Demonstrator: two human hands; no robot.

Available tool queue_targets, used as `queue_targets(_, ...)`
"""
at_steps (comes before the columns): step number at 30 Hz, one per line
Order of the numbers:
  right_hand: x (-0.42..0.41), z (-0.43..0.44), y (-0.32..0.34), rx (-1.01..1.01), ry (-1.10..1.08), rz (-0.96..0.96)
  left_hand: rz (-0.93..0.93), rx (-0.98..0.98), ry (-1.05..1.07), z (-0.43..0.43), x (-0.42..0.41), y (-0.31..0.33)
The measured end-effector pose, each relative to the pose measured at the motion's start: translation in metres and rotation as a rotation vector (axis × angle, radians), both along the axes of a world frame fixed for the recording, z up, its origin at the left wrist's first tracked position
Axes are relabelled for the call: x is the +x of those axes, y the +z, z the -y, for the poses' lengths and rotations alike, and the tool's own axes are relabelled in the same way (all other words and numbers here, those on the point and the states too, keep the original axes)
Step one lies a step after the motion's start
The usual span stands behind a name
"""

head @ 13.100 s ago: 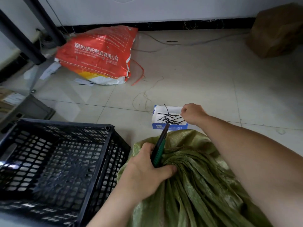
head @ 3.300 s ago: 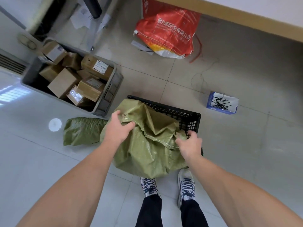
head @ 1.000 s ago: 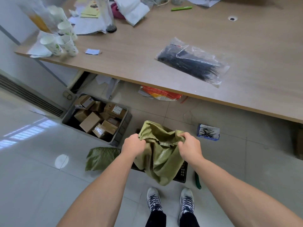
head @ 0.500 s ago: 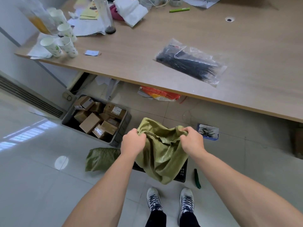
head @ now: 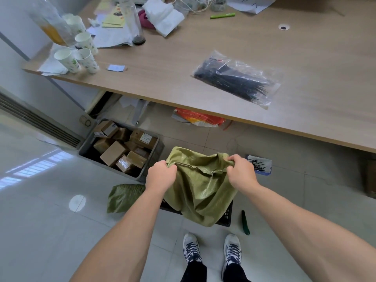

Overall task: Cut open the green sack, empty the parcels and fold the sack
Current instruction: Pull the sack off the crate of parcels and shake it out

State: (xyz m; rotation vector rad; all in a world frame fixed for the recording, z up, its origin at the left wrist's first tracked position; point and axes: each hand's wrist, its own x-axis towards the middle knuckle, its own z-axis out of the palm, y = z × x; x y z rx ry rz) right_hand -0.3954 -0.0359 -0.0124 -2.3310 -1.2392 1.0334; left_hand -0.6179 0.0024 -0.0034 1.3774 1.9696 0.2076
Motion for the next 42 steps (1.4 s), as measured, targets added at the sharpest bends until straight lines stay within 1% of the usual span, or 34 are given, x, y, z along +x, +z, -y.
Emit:
queue_targets(1,-0.001,0.002,0.000,-0.029,0.028,0.006,-0.008,-0.029,-0.037,0.002,0.000,0.000)
queue_targets(2,-0.002,0.003,-0.001,-0.018,0.043,0.006,0.004,-0.016,-0.051,0.002,0.002,-0.001)
queue_targets(5,-0.010,0.005,0.003,0.092,0.074,-0.022,0.043,0.066,-0.011,-0.001,0.010,0.003)
queue_targets(7,-0.012,0.004,0.005,0.066,0.123,-0.006,0.026,0.026,-0.020,-0.001,0.015,0.006)
queue_targets(9,-0.013,0.002,0.009,0.057,0.095,0.007,0.013,0.036,-0.016,0.001,0.018,0.008)
queue_targets(12,-0.008,-0.001,0.016,0.145,0.035,-0.027,0.072,0.156,0.058,-0.001,0.018,0.016)
queue_targets(16,0.005,-0.001,0.021,0.010,0.092,0.027,-0.012,0.075,-0.030,-0.002,0.009,0.023)
queue_targets(19,0.015,-0.001,0.028,0.087,0.035,0.017,0.022,0.155,0.012,0.000,0.003,0.025)
queue_targets(20,0.017,0.000,0.030,0.082,0.050,0.015,0.029,0.138,0.019,0.001,0.001,0.025)
queue_targets(22,0.020,0.002,0.032,-0.002,0.077,0.013,0.019,0.062,-0.013,0.004,0.000,0.026)
queue_targets(23,0.021,0.002,0.034,-0.016,0.062,0.010,0.007,0.060,-0.031,0.005,0.000,0.028)
queue_targets(26,0.023,0.003,0.043,0.095,-0.003,0.001,0.034,0.187,0.011,0.001,-0.002,0.036)
queue_targets(27,0.023,0.003,0.045,0.117,-0.011,0.002,0.048,0.202,0.035,-0.002,-0.003,0.040)
queue_targets(29,0.022,0.004,0.048,0.054,0.007,0.013,0.026,0.153,0.039,-0.003,-0.001,0.046)
queue_targets(31,0.021,0.006,0.050,0.017,0.040,0.027,-0.025,0.142,-0.012,-0.001,0.000,0.049)
queue_targets(34,0.019,0.005,0.058,0.127,0.032,0.019,0.016,0.229,0.013,0.002,0.004,0.054)
queue_targets(36,0.017,0.007,0.058,0.107,0.032,0.022,0.026,0.220,0.045,0.007,0.006,0.054)
queue_targets(38,0.015,0.008,0.058,0.066,0.062,0.034,0.025,0.247,0.021,0.012,0.008,0.056)
queue_targets(41,0.016,0.006,0.074,0.171,0.048,0.020,0.055,0.355,0.062,0.017,0.009,0.064)
queue_targets(42,0.018,0.006,0.077,0.190,0.034,0.012,0.066,0.361,0.085,0.018,0.008,0.063)
